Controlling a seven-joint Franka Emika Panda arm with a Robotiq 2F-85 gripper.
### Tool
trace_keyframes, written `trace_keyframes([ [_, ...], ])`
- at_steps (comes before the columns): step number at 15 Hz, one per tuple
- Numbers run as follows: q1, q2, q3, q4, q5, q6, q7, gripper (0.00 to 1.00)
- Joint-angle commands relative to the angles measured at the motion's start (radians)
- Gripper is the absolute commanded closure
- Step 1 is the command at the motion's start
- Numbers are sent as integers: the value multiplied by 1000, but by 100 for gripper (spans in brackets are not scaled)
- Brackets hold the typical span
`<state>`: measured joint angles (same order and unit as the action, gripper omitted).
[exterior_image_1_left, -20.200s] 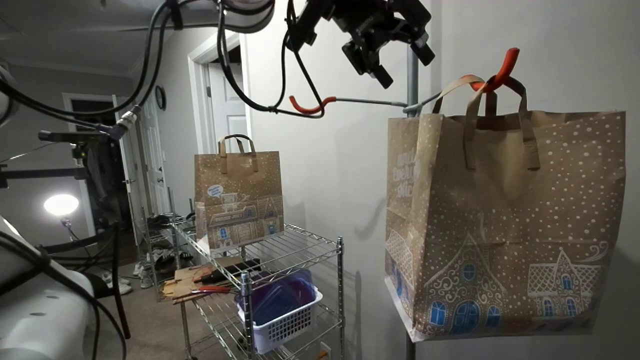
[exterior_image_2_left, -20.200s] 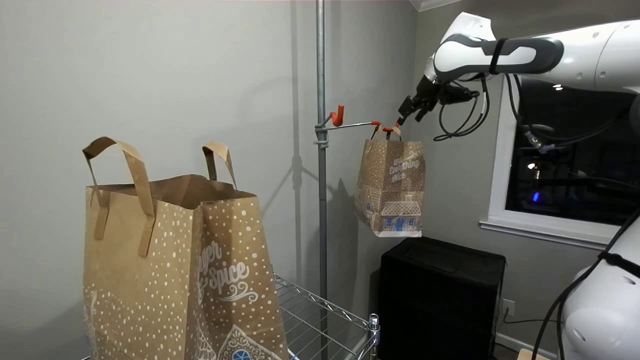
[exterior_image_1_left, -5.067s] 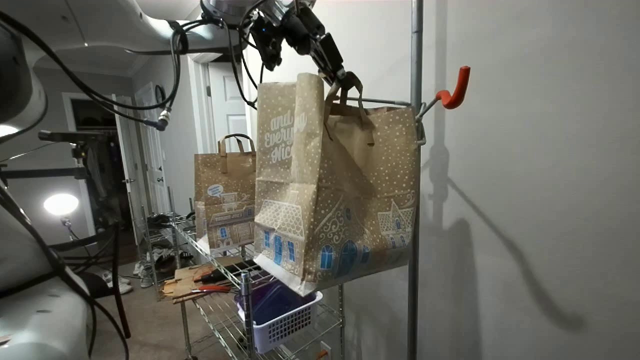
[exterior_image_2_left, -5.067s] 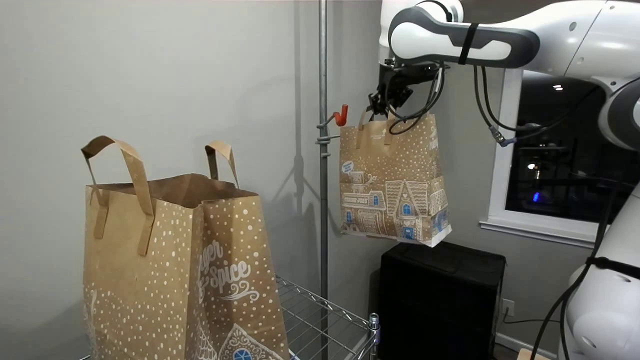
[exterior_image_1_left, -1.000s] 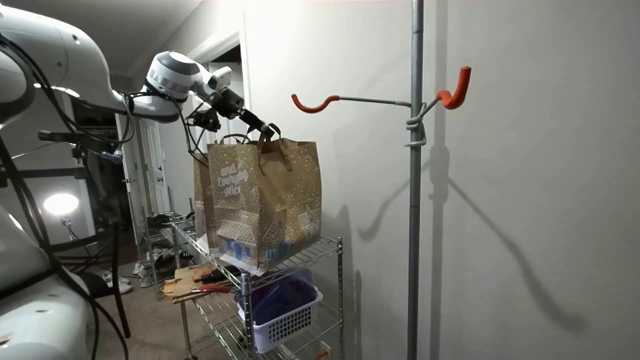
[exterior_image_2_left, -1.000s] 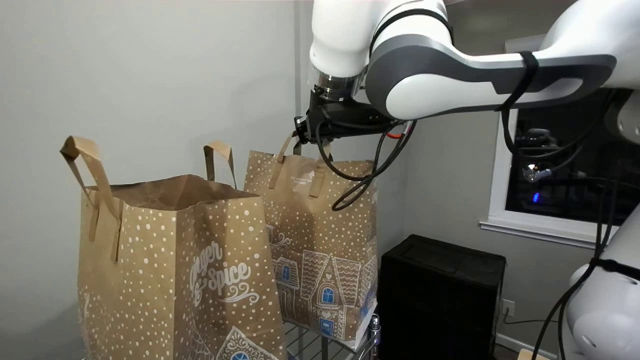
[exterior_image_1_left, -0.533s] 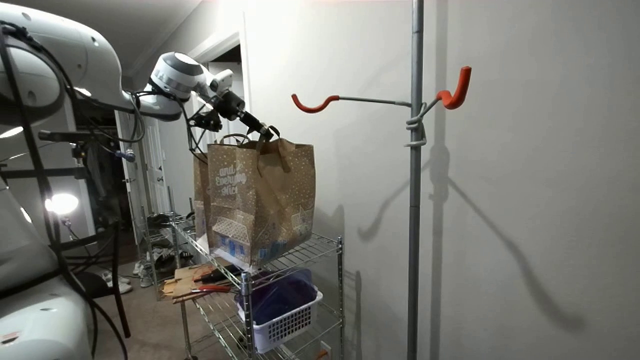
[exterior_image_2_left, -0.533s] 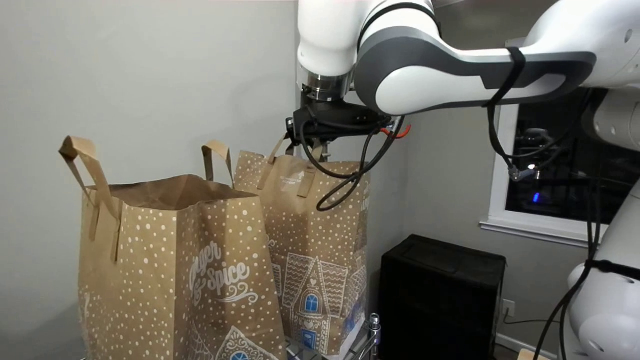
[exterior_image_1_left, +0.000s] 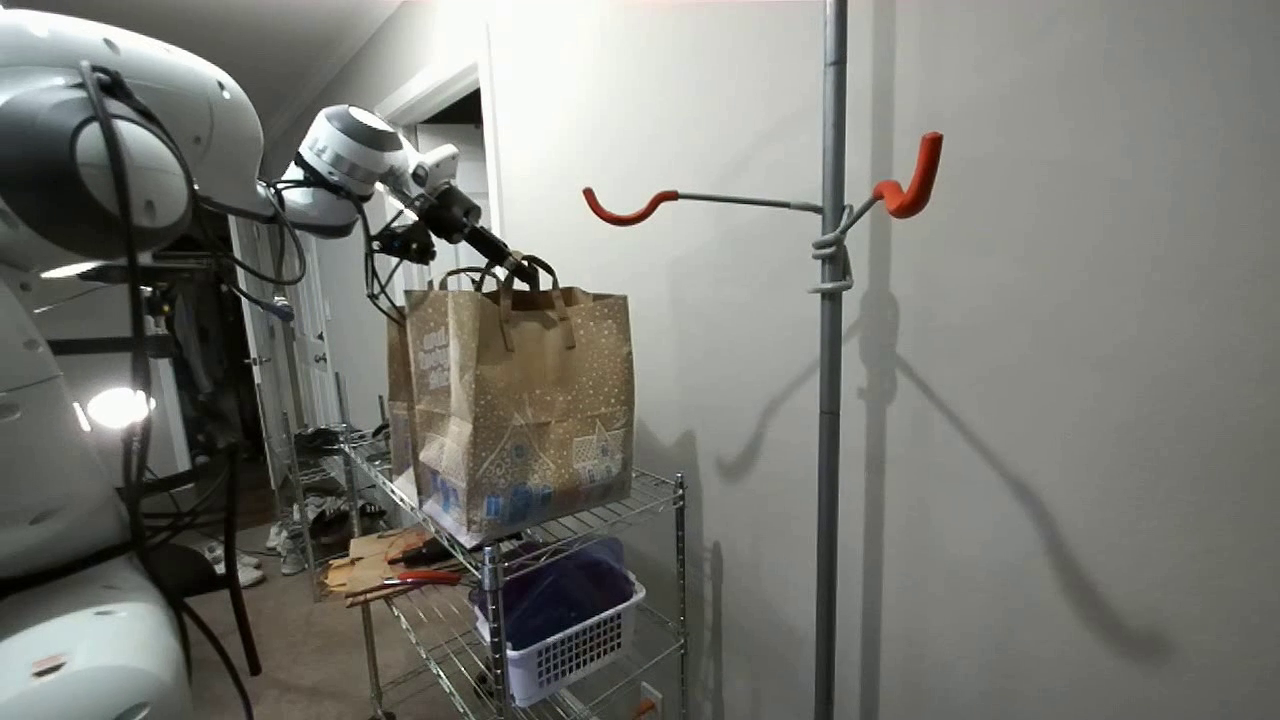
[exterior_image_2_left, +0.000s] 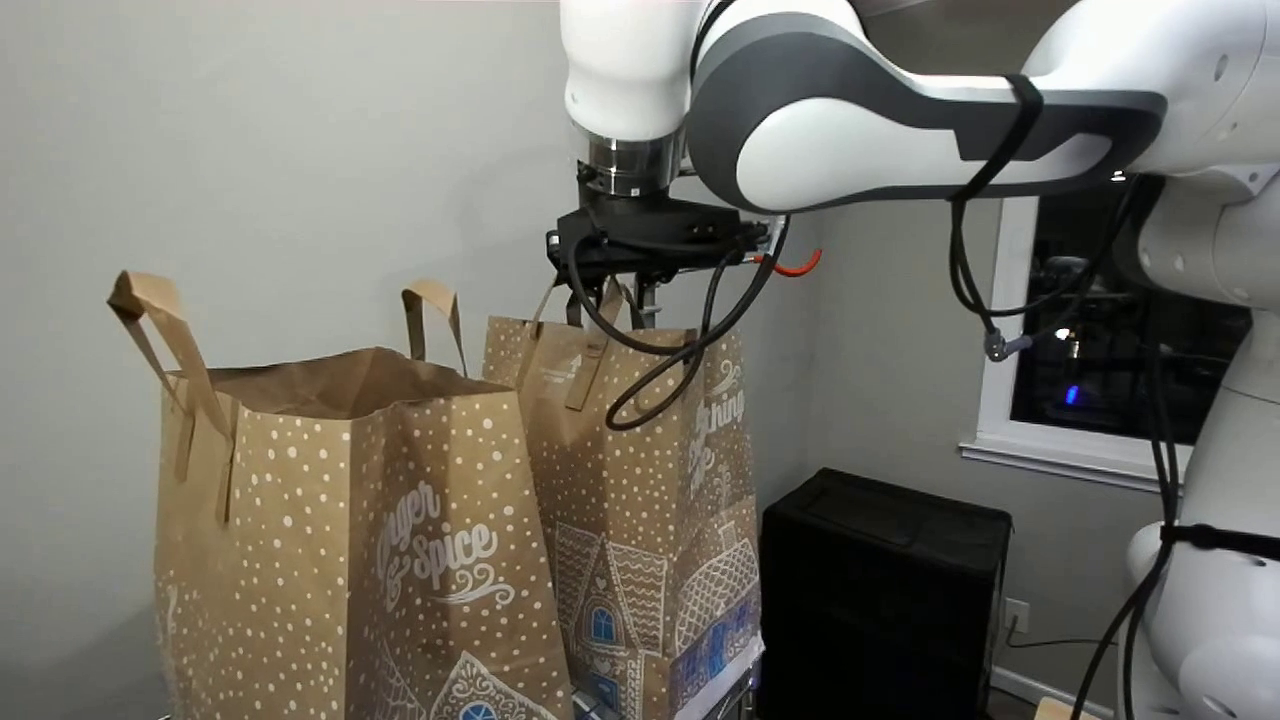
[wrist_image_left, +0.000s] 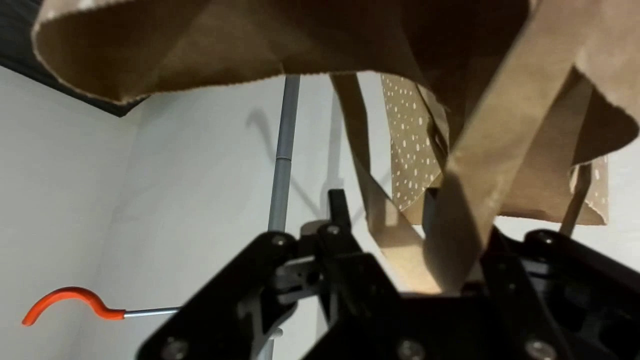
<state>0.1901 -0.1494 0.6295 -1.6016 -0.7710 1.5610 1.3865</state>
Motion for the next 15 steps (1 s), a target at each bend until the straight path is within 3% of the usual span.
trace_keyframes([
  [1, 56, 22, -31, 36, -5, -21, 3, 26],
  [5, 92, 16, -80, 40, 52, -6, -69, 2],
  [10, 112, 30, -152, 27, 150, 1, -131, 0],
  [15, 117, 41, -200, 29, 330, -10, -322, 0],
])
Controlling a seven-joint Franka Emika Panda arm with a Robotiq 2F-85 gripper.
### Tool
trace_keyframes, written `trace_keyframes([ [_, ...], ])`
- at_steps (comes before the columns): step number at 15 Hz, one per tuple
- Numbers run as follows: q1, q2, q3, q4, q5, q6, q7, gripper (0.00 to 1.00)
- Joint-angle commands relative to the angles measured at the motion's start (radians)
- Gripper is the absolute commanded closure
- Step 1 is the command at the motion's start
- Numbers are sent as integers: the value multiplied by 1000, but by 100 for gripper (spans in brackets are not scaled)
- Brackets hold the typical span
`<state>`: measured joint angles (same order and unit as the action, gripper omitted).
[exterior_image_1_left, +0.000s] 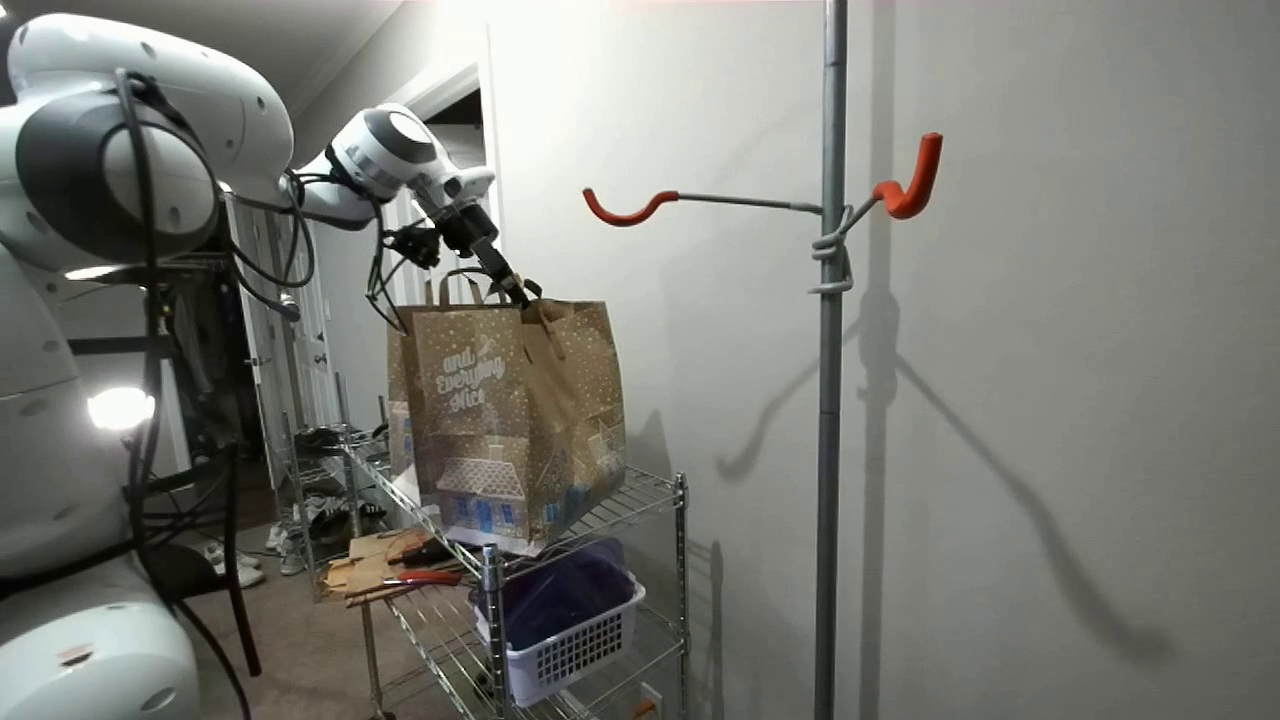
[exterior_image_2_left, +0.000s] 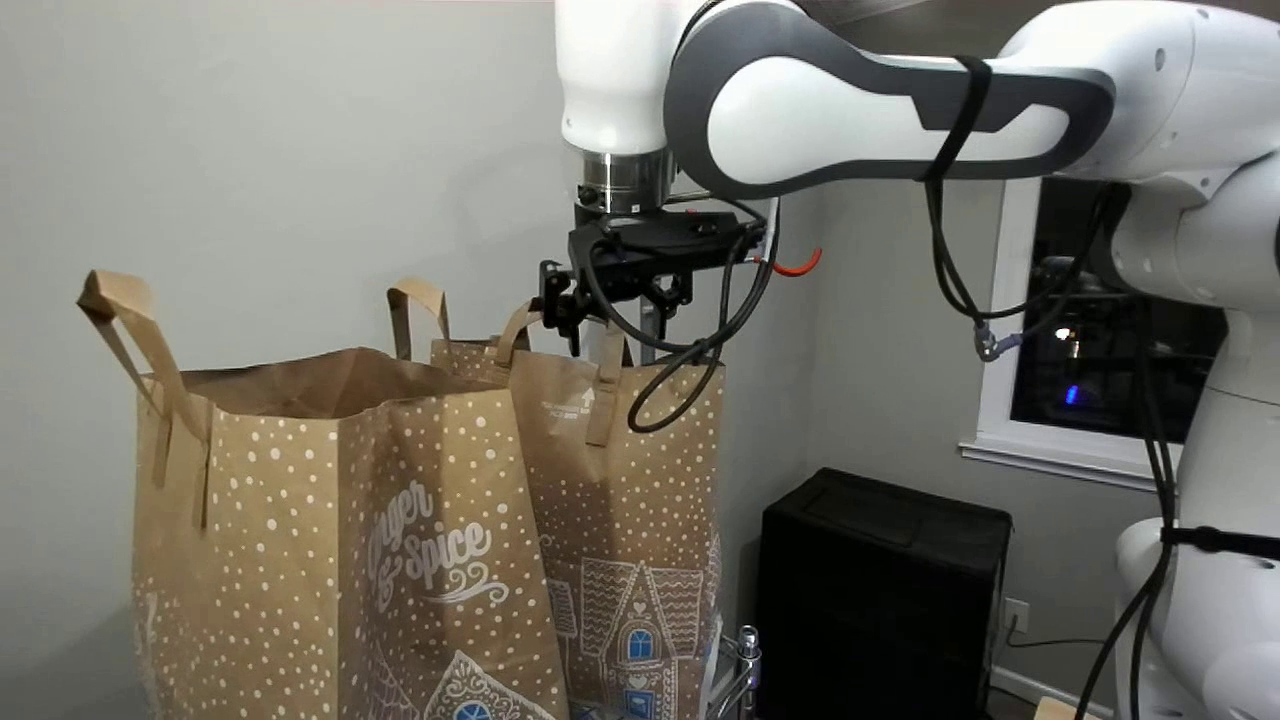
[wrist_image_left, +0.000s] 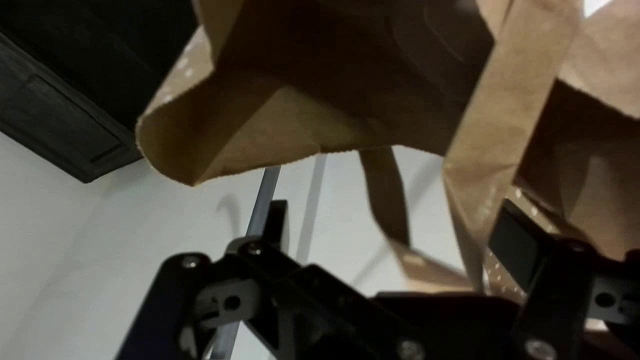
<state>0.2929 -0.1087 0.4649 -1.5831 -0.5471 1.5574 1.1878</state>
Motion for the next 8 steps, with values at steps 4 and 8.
trace_keyframes([
  [4, 6, -3, -70, 22, 249, -43, -298, 0],
  [8, 0, -18, -91, 46, 284, -87, -410, 0],
])
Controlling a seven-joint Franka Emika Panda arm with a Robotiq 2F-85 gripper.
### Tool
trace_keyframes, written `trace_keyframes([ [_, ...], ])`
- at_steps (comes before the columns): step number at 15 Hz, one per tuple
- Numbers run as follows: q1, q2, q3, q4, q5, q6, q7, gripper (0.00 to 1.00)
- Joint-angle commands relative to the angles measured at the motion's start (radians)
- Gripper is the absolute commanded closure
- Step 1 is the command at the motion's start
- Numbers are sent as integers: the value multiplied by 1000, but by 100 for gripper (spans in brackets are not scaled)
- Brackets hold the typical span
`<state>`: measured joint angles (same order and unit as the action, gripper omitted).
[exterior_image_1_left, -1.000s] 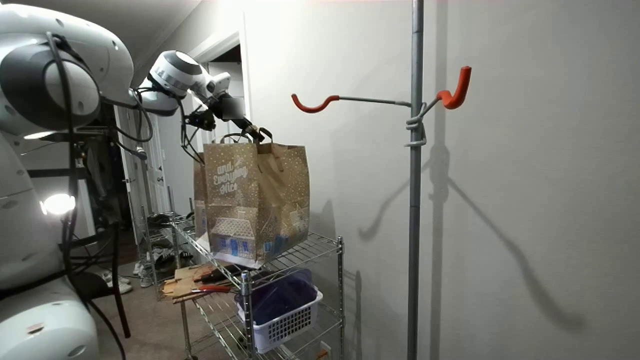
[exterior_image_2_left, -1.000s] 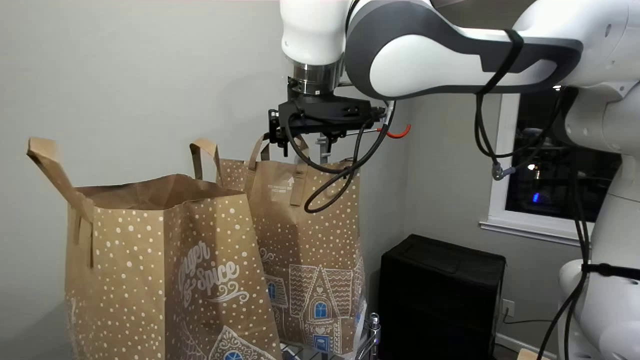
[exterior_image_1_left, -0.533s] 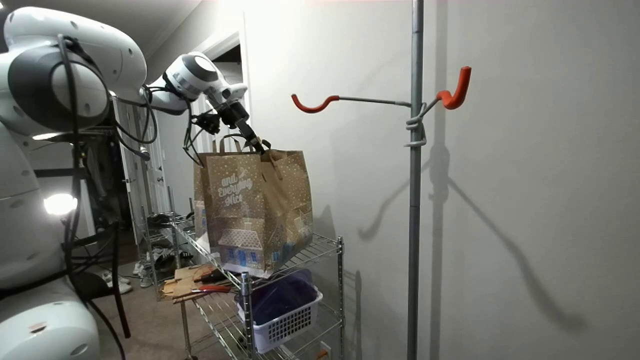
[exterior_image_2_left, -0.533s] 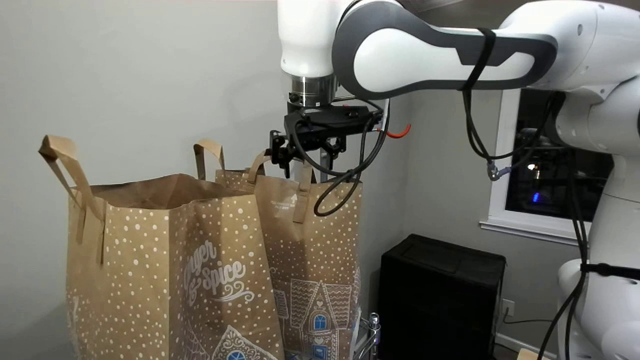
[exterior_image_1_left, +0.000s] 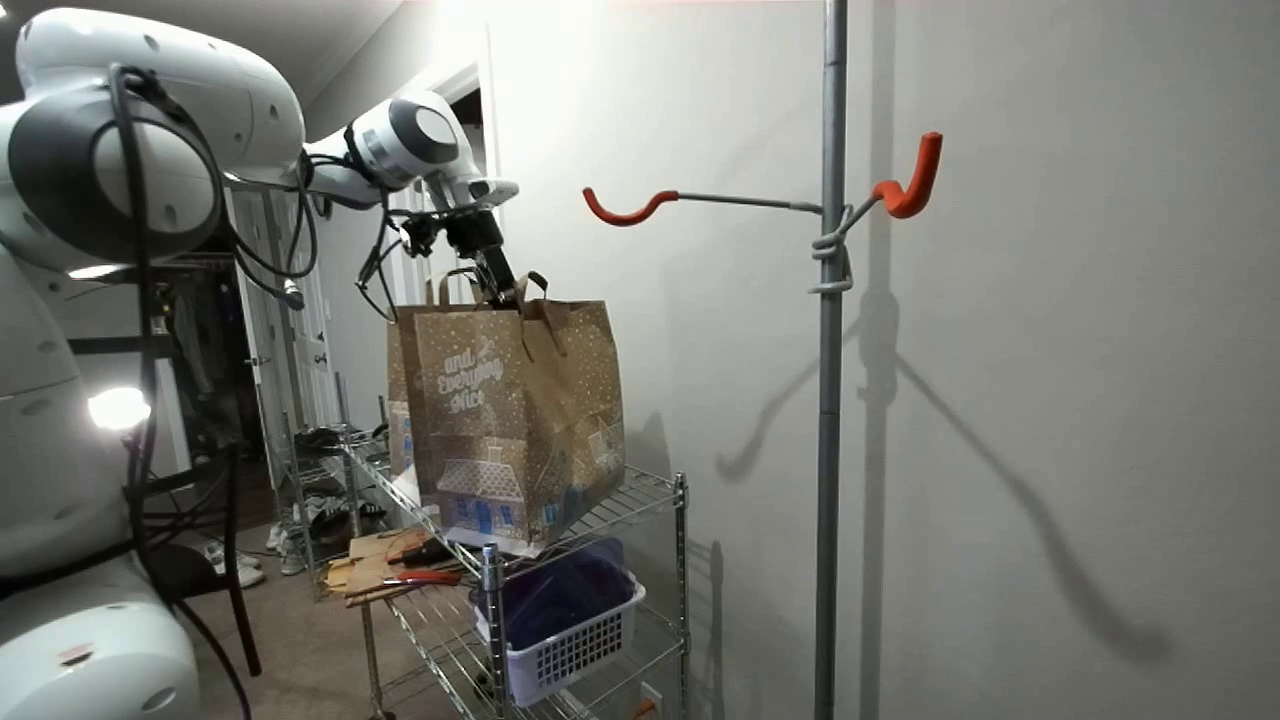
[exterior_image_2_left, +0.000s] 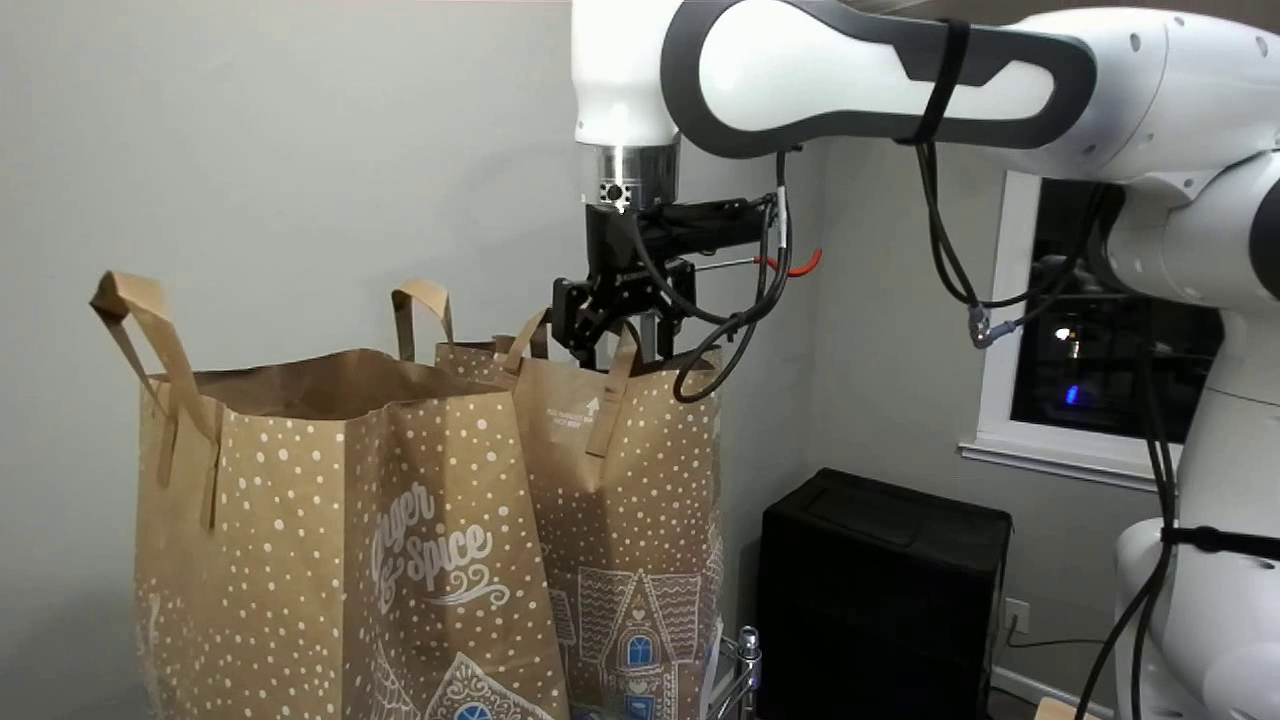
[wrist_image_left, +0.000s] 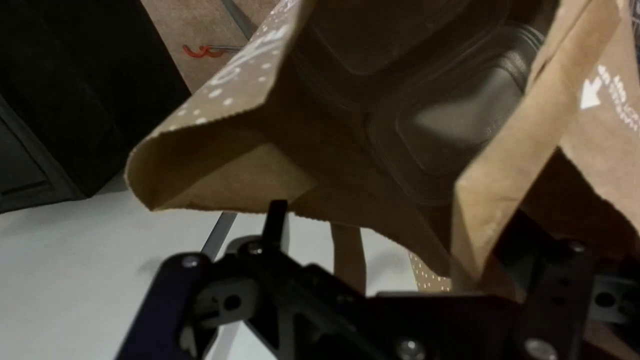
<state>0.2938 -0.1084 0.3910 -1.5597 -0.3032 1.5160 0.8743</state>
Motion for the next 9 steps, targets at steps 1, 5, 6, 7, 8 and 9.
trace_keyframes([
  [1, -1, -24, -20, 27, 37, -46, -124, 0],
  [5, 7, -47, -25, 49, 114, -33, -280, 0],
  [6, 7, -52, -24, 52, 142, -39, -315, 0],
  [7, 6, -55, -23, 56, 165, -46, -342, 0],
  [8, 4, -61, -21, 54, 179, -48, -364, 0],
  [9, 2, -67, -21, 50, 193, -45, -387, 0],
])
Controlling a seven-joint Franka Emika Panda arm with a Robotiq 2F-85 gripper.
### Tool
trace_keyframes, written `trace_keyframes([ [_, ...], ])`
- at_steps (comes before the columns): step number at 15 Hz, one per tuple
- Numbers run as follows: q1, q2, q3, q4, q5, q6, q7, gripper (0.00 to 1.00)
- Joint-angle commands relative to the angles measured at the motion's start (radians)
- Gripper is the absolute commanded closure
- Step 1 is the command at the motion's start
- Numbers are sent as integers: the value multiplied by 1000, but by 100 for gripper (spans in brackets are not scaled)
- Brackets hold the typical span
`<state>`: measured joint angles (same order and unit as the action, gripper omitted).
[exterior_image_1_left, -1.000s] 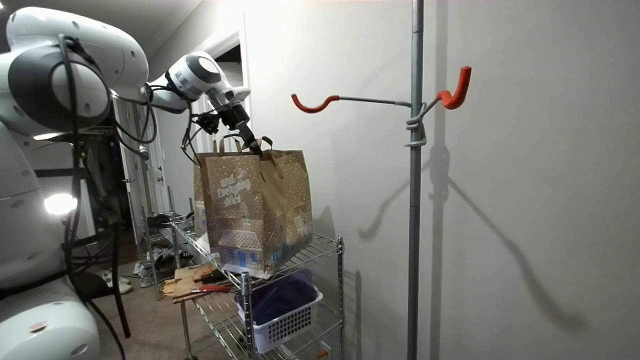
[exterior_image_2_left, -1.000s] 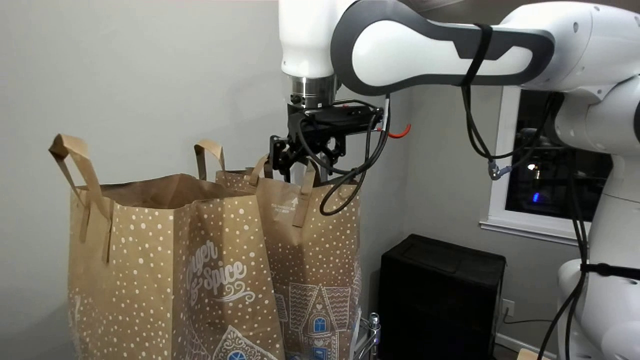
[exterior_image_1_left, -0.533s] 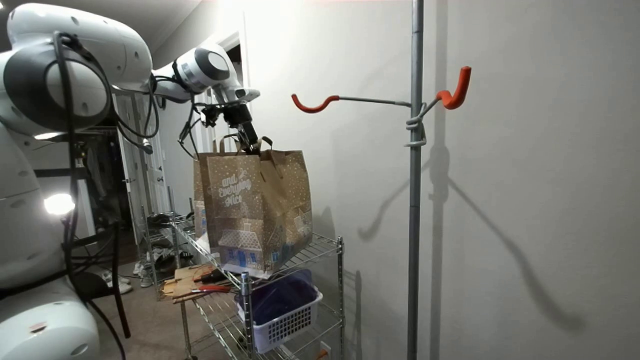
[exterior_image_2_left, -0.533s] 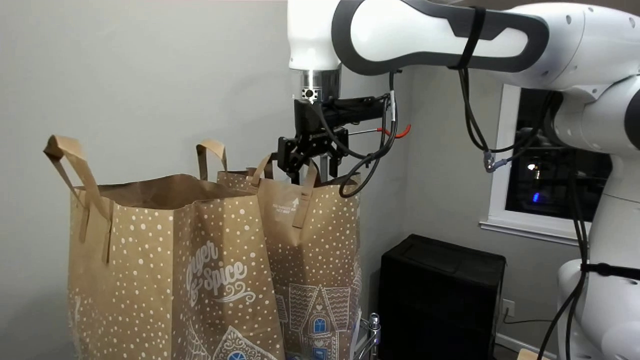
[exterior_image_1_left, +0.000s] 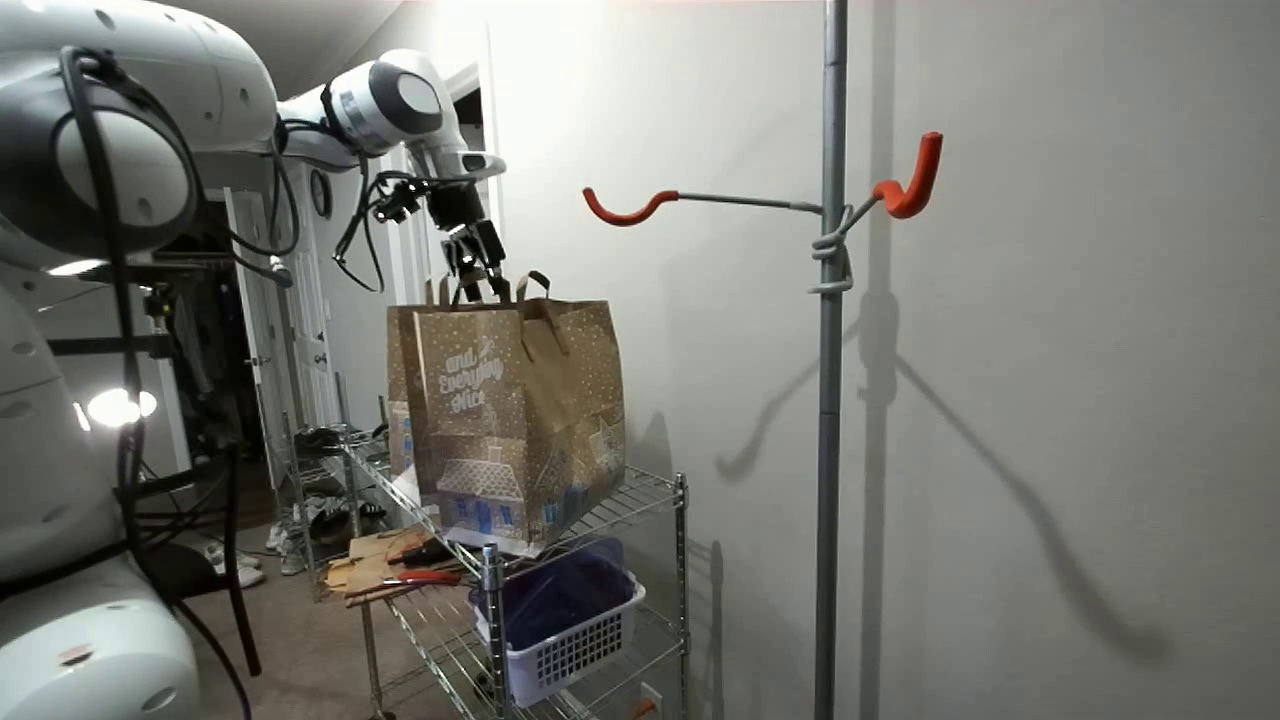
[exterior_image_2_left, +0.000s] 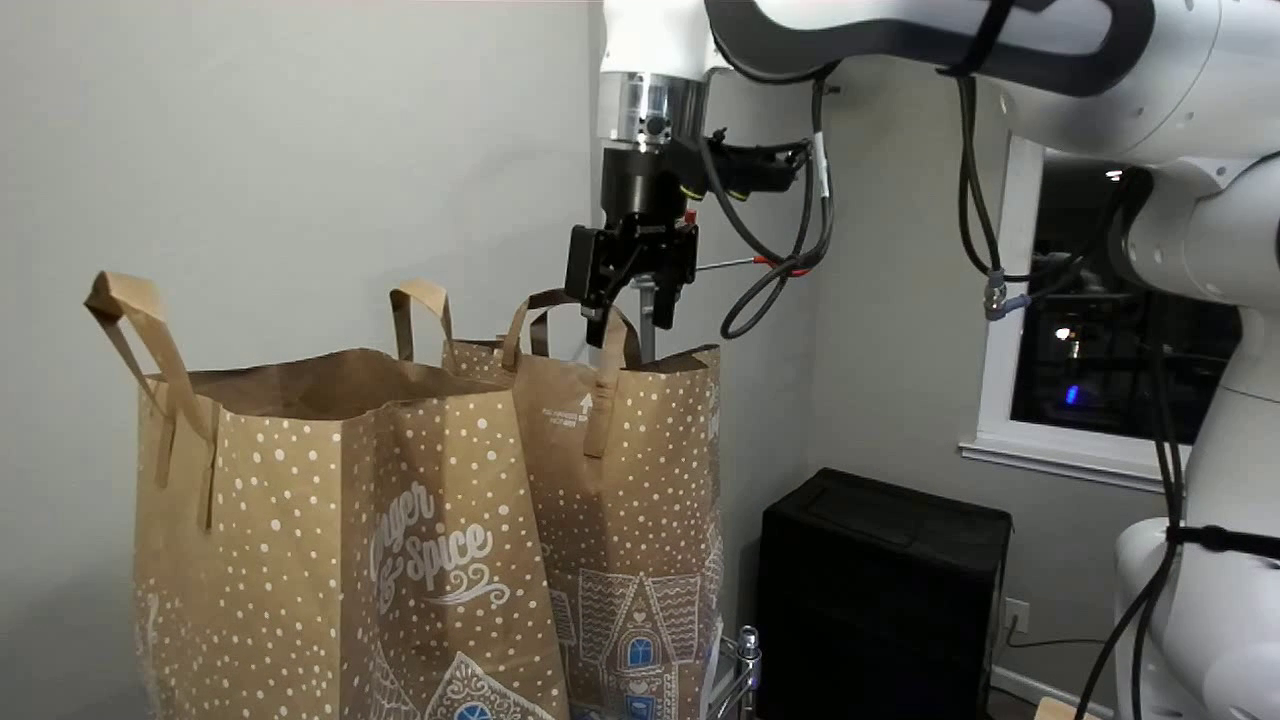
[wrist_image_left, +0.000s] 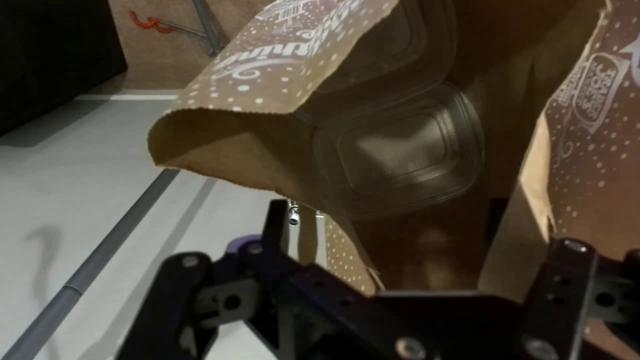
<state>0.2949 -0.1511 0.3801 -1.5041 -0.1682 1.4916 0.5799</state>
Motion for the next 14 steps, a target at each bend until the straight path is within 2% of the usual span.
trace_keyframes([
  [1, -1, -30, -9, -9, 62, -18, -111, 0],
  [6, -2, -55, -11, -38, 73, 32, -207, 0],
  [8, -4, -52, -3, -57, 41, 46, -216, 0],
  [14, 6, -61, 4, -106, 60, 69, -233, 0],
])
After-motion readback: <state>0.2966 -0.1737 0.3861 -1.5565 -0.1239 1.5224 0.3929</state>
